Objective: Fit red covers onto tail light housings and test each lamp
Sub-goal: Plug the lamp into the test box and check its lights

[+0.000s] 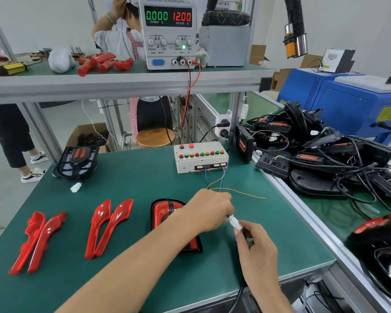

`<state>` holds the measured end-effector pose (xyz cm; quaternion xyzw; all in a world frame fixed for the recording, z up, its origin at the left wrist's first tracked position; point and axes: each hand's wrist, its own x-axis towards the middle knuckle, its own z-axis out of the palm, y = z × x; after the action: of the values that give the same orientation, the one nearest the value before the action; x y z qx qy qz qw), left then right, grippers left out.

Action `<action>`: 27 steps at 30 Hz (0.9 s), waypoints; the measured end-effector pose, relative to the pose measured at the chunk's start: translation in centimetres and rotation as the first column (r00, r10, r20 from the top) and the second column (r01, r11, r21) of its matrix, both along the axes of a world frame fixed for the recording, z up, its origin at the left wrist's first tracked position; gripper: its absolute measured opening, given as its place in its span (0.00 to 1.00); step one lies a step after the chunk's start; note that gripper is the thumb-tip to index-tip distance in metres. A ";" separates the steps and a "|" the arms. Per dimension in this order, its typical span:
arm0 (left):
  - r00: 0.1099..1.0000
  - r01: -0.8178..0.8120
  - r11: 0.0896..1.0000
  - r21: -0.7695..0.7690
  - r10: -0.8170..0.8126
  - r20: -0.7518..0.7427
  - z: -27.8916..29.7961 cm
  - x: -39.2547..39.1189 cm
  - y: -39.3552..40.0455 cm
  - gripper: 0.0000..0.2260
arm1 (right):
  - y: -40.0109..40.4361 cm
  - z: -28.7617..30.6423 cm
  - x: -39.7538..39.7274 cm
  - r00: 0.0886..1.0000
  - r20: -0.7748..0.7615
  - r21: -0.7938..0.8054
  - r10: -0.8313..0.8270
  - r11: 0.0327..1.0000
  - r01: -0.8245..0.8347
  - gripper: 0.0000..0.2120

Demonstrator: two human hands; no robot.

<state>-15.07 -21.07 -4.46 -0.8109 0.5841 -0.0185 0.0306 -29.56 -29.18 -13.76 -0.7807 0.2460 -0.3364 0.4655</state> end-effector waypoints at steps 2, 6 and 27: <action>0.998 0.068 0.997 0.026 -0.068 0.005 0.0 0.2 0.0 0.07 | 0.0 0.1 0.0 1.000 -0.020 -0.009 0.009 1.000 -0.009 0.16; 0.985 0.171 0.983 0.065 -0.170 -0.014 0.5 0.9 -0.2 0.07 | -0.1 0.0 -0.1 0.999 -0.038 -0.037 0.017 0.999 -0.019 0.15; 0.963 0.235 0.971 0.052 -0.225 -0.151 -0.3 1.3 0.7 0.10 | -0.6 -0.5 0.0 0.997 -0.057 -0.018 0.043 0.999 -0.044 0.13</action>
<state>-13.73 -20.41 -4.73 -0.7352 0.6753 0.0567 0.0141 -29.57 -29.73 -14.24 -0.7994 0.2390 -0.3064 0.4582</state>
